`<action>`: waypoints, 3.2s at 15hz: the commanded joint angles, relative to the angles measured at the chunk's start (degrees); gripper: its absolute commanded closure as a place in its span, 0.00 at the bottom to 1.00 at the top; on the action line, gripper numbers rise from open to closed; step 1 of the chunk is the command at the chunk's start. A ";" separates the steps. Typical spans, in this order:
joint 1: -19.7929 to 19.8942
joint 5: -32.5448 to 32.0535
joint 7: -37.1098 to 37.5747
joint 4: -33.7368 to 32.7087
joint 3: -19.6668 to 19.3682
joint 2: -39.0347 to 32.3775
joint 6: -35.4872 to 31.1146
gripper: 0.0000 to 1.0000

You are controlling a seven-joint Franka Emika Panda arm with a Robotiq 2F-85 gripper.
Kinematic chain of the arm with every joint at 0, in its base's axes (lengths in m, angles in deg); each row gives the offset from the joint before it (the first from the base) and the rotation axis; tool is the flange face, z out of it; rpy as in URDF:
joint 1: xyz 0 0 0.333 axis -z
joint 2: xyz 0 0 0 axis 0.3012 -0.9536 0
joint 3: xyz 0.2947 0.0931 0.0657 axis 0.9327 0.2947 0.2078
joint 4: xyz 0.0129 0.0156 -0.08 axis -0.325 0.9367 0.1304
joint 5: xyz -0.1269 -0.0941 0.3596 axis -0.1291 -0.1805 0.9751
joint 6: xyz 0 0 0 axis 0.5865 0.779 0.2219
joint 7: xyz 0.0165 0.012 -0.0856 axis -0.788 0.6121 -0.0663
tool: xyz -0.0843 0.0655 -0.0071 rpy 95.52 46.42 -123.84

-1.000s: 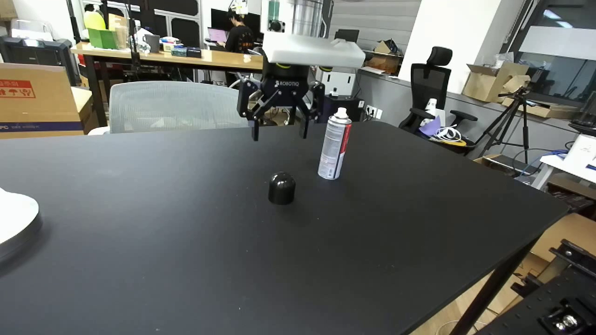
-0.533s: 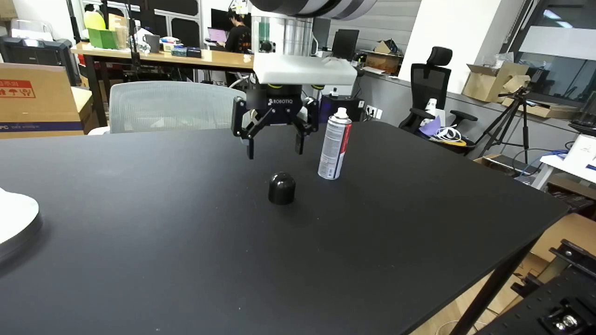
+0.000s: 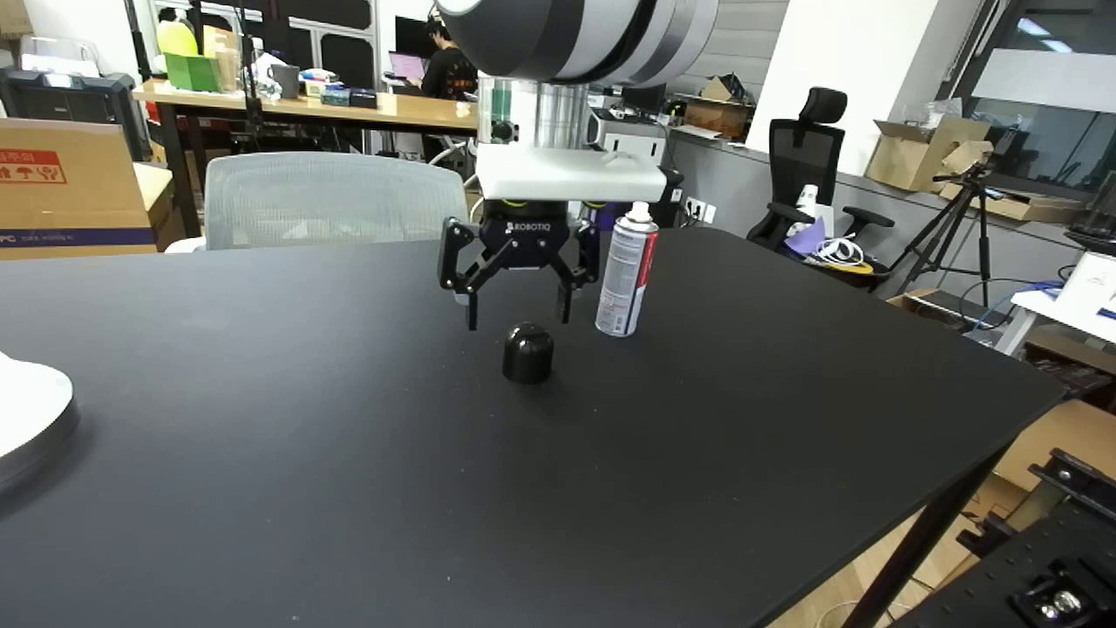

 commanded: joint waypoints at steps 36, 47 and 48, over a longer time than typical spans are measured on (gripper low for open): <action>9.38 0.64 -2.78 2.52 -4.05 25.02 10.70 0.69; 12.64 2.40 -2.76 2.60 -4.39 23.42 11.88 0.69; 12.76 2.64 -2.87 2.78 -4.47 23.30 11.74 0.69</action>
